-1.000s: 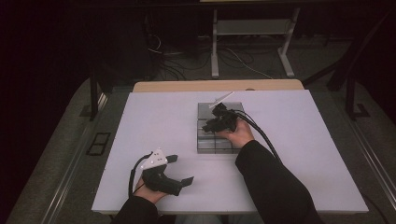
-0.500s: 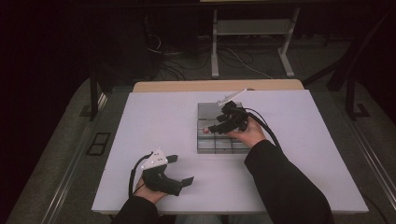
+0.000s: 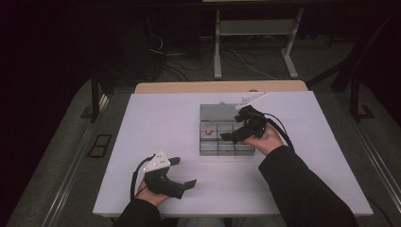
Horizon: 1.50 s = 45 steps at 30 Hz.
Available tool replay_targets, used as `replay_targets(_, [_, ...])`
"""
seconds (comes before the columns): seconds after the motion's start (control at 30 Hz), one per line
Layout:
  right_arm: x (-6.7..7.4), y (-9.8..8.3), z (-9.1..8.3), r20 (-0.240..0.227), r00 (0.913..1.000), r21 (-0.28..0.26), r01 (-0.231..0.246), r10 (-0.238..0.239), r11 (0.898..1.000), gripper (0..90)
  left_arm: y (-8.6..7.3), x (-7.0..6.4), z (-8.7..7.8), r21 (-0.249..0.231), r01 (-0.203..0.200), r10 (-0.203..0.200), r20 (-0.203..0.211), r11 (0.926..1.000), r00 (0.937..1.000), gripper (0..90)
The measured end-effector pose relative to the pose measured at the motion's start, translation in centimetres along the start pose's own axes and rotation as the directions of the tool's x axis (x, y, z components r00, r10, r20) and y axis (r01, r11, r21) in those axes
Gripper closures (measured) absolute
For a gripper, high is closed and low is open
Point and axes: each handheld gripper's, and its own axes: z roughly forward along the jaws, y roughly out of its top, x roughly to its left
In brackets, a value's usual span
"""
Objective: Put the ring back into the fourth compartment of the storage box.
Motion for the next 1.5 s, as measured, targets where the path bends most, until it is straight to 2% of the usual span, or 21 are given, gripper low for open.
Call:
replay_targets(0.2, [0.6,-1.2,-1.4,0.005,1.0000,-0.004,0.004,-0.004,1.000,0.1,0.0,0.0,0.0,0.001,0.000,0.000,-0.001,1.0000,1.0000,0.0])
replay_targets(0.53, [1.1,-4.3,-4.1,0.018,0.9998,-0.019,0.000,0.000,1.000,0.1,0.0,0.0,0.0,0.000,0.001,-0.001,-0.003,1.0000,1.0000,0.0])
replay_targets(1.17, [1.3,-11.2,-8.0,0.038,0.9959,-0.066,-0.079,0.082,0.995,0.2,-0.1,-0.1,0.0,0.000,0.005,-0.005,-0.005,1.0000,1.0000,0.0])
replay_targets(1.5, [1.7,-14.8,-9.0,0.058,0.9904,-0.076,-0.121,0.125,0.990,0.2,-0.1,-0.1,0.0,0.002,0.005,-0.005,-0.005,1.0000,1.0000,0.0])
